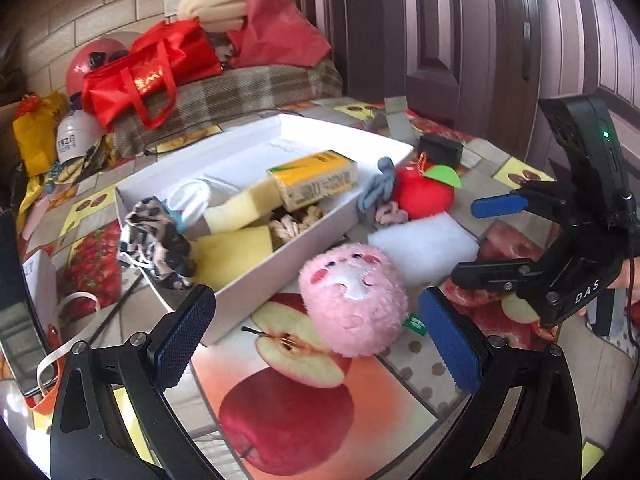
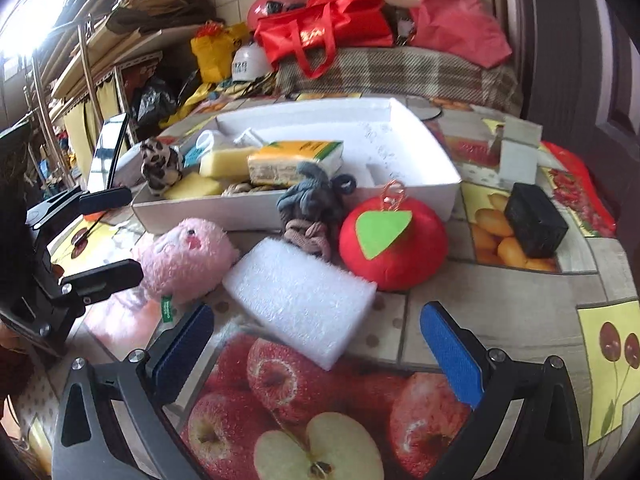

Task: Organize soft objects
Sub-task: 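Grasp the pink plush ball with the left gripper while the right grasps the white foam block, then carry the pink plush into the box and open the left gripper while the right releases the foam block there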

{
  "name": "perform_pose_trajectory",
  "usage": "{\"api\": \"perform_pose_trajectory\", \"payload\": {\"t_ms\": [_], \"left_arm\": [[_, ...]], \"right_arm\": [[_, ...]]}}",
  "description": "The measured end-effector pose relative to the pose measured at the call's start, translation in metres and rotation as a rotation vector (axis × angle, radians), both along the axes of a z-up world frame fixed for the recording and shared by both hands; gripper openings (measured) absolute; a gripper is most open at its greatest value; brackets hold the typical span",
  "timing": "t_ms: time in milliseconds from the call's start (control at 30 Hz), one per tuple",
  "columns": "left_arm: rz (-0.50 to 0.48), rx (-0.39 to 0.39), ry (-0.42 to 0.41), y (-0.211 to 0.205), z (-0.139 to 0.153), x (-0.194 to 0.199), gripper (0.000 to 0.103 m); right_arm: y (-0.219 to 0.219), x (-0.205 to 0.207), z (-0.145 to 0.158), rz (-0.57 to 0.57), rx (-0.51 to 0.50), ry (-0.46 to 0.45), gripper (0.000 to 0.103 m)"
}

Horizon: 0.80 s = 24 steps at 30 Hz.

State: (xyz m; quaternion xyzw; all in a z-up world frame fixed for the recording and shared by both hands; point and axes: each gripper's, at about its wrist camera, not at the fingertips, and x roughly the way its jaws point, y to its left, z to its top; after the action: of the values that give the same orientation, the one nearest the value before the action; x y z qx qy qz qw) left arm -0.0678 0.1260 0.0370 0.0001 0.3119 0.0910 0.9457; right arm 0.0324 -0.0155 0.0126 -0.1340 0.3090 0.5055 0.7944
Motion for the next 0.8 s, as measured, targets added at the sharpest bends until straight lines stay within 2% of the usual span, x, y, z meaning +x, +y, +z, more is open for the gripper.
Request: {"api": "perform_pose_trajectory", "payload": {"t_ms": [133,367,500,533,667,767,800], "left_arm": [[-0.021,0.002,0.073,-0.005,-0.007,0.014,0.103],[-0.022,-0.050,0.145,0.001,-0.017,0.025,0.102],[-0.031,-0.053,0.168,0.000,-0.020,0.027,0.102],[-0.032,-0.050,0.177,-0.001,-0.021,0.028,0.101],[-0.035,-0.041,0.194,-0.002,-0.023,0.031,0.079],[-0.021,-0.040,0.163,0.000,-0.019,0.026,0.057],[-0.028,-0.057,0.150,0.003,-0.017,0.024,0.054]], "right_arm": [[0.021,0.005,-0.013,0.034,-0.098,0.043,0.103],[0.048,0.000,-0.014,0.111,-0.175,-0.053,0.103],[0.046,-0.001,-0.015,0.137,-0.166,-0.052,0.102],[0.045,0.000,-0.015,0.140,-0.163,-0.053,0.099],[0.043,-0.009,-0.012,0.197,-0.143,-0.079,0.074],[0.039,-0.013,-0.012,0.203,-0.146,-0.093,0.072],[0.035,-0.013,-0.012,0.206,-0.142,-0.088,0.071]]}}
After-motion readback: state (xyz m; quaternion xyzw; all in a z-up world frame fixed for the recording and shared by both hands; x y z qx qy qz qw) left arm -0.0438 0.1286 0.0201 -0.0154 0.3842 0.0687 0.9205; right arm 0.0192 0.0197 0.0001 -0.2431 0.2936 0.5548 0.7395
